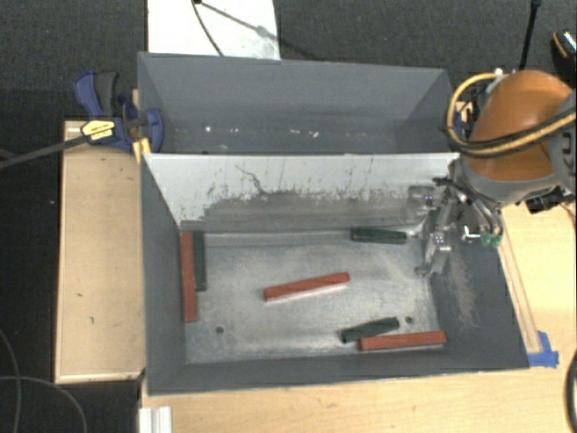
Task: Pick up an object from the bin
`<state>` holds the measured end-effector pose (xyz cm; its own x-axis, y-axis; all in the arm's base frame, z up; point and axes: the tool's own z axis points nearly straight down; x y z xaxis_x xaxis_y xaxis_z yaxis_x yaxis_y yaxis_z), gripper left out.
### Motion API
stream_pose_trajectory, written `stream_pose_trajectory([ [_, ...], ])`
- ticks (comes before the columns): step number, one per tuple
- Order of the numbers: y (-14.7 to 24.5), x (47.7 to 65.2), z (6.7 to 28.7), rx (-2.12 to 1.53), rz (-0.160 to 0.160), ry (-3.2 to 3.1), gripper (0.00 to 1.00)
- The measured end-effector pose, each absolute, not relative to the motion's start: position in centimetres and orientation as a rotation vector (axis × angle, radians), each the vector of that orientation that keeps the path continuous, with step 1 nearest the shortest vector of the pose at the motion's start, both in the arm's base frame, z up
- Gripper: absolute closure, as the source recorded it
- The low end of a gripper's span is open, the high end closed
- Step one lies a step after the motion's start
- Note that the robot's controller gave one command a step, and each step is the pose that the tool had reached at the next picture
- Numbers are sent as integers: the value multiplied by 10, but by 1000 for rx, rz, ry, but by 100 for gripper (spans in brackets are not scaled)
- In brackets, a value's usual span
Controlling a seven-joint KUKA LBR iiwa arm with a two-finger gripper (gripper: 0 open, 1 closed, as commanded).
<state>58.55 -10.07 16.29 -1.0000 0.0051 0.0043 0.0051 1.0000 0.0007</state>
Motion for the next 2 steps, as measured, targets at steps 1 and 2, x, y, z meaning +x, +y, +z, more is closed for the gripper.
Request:
stream_pose_trajectory([
  [1, 2, 572, 67, -223, -7, -3129, 0],
  [2, -3, 575, 71, -226, 0, -3136, 100],
])
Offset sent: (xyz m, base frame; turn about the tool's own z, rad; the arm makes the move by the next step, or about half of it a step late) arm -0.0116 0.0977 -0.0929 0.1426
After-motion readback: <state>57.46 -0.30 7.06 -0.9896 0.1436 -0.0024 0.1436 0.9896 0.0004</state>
